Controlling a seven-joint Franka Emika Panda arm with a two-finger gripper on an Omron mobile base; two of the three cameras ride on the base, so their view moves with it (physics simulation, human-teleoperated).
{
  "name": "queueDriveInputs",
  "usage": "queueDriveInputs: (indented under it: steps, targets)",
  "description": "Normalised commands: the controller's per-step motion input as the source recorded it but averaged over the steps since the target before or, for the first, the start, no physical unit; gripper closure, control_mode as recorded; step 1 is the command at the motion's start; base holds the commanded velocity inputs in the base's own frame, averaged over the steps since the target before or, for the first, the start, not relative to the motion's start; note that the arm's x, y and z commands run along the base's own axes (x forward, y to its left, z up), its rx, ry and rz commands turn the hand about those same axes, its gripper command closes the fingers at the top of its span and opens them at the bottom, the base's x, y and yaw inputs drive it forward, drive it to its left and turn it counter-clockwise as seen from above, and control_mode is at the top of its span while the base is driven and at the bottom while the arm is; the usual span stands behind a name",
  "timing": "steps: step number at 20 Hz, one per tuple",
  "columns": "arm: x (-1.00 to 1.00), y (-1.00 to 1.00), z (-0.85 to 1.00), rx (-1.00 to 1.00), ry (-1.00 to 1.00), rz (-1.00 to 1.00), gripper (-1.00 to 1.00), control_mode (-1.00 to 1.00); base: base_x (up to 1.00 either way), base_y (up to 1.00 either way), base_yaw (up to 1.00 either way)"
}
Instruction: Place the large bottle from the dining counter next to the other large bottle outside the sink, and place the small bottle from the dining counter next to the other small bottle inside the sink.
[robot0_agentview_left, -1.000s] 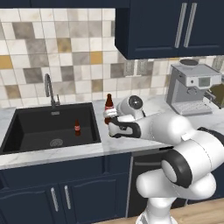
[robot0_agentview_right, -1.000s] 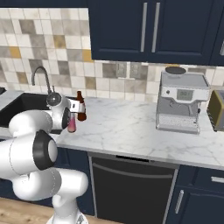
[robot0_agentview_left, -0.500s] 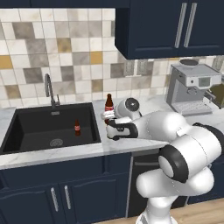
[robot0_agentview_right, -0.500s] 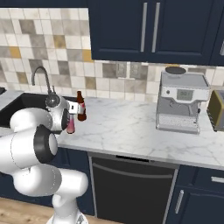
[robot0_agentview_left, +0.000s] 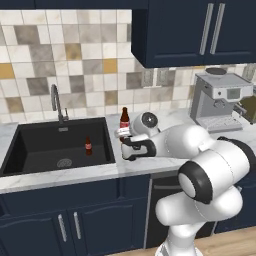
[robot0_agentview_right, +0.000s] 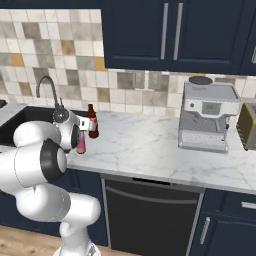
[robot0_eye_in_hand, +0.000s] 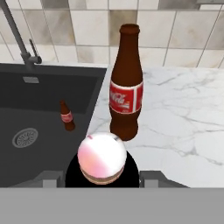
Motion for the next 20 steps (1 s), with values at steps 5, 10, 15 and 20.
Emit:
queueDriveInputs:
  steps: [5, 10, 15, 20]
  targets:
    - [0.0, 0.0, -0.14, -0.02, 0.0, 0.0, 1.0, -1.0, 0.0, 0.0, 0.0]
    - [0.0, 0.0, -0.13, -0.01, 0.0, 0.0, 1.0, -1.0, 0.0, 0.0, 0.0]
    - [0.0, 0.02, -0.13, 0.0, 0.0, 0.0, 1.0, -1.0, 0.0, 0.0, 0.0]
    - [0.01, 0.05, -0.12, 0.0, 0.0, 0.0, -1.0, -1.0, 0.0, 0.0, 0.0]
